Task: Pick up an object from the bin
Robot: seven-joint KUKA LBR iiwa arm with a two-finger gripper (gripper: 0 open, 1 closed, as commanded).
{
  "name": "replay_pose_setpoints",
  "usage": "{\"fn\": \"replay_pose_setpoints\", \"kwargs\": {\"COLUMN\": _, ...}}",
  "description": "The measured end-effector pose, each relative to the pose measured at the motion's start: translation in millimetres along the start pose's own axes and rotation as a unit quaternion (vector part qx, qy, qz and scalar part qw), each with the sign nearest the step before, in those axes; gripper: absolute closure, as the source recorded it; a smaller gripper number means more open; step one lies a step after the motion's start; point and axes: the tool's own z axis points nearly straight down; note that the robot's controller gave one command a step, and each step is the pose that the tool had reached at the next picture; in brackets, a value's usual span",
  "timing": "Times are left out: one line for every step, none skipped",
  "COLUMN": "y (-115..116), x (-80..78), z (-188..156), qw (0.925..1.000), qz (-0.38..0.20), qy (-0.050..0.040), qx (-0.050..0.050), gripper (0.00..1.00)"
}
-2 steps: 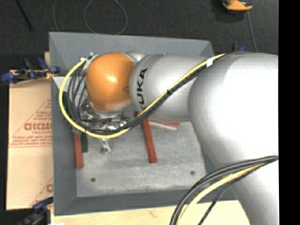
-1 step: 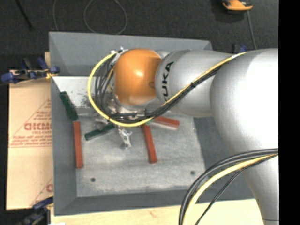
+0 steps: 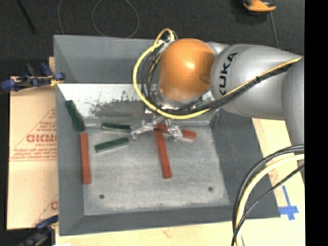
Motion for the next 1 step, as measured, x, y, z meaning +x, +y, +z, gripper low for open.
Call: {"fn": "replay_pose_setpoints", "kwargs": {"y": -5.4, "x": 32.4, "z": 27.9, "qw": 0.9961, "qz": -0.088, "qy": -0.0012, "qx": 0.002, "gripper": 0.00}}
